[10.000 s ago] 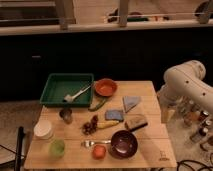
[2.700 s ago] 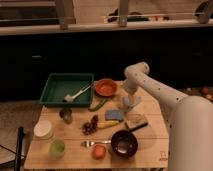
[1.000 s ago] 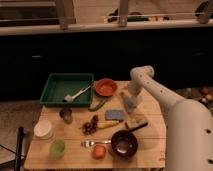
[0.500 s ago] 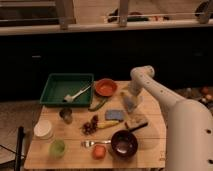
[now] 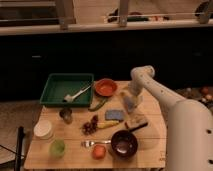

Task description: Place towel in metal cup

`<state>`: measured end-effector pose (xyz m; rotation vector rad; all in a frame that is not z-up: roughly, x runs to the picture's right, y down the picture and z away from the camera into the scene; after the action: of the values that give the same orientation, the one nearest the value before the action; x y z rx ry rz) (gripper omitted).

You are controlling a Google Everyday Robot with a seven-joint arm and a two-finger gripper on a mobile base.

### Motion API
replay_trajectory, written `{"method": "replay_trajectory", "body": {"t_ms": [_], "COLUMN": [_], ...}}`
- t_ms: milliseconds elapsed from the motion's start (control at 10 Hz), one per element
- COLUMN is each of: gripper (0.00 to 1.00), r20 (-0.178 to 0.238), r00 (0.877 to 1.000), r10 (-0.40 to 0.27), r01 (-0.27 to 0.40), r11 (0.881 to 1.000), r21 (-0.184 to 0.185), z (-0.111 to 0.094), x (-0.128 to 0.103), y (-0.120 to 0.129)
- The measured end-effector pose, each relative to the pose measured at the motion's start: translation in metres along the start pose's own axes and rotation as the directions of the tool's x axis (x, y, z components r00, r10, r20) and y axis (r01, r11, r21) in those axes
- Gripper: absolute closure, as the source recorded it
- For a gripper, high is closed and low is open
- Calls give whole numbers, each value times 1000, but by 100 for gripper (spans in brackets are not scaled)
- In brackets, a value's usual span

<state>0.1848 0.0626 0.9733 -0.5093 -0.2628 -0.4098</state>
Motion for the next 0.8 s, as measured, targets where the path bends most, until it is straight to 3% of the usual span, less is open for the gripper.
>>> {"method": "replay_trajectory", "body": {"t_ms": [800], "gripper": [20], "r20": [19], "r00": [999], "r10": [-37], "r01": [37], "r11": [999], "r21": [8], "z": [-14], "x": [-6], "y": [10]}}
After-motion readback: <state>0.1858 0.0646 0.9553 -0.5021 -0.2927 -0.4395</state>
